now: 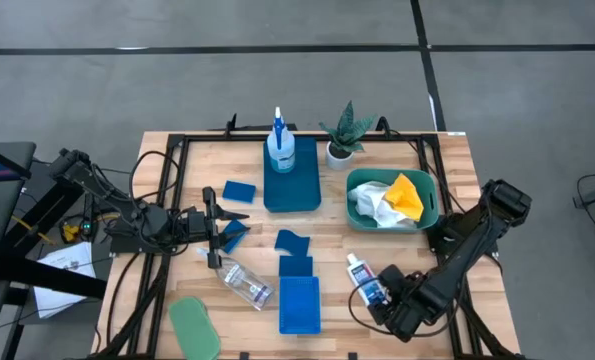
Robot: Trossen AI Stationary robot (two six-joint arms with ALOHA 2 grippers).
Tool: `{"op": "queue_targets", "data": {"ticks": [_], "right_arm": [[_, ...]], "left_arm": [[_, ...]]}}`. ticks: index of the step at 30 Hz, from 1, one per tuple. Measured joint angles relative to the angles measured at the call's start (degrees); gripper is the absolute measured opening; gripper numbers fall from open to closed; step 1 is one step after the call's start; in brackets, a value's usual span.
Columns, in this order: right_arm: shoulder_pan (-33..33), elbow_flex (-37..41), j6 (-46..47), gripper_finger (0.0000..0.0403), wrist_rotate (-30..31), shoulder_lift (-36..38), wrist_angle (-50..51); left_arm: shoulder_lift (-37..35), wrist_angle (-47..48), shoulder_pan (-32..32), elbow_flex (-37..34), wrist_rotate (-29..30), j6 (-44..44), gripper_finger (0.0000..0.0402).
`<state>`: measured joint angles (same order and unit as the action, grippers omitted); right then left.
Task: Pick & Place Kitchen Items
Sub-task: Put the white plastic restorer bottle into the blue bin
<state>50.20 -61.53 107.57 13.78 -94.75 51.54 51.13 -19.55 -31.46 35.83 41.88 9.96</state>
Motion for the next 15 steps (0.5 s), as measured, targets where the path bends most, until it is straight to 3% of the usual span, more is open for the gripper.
{"op": "queue_targets", "data": {"ticks": [15], "right_arm": [[-0.6,7.6,-0.9,0.0368,-1.1,-0.2,-11.8]], "left_arm": [[0.0,-0.3,0.0,0.0,-1.4,0.0,0.0117]]}}
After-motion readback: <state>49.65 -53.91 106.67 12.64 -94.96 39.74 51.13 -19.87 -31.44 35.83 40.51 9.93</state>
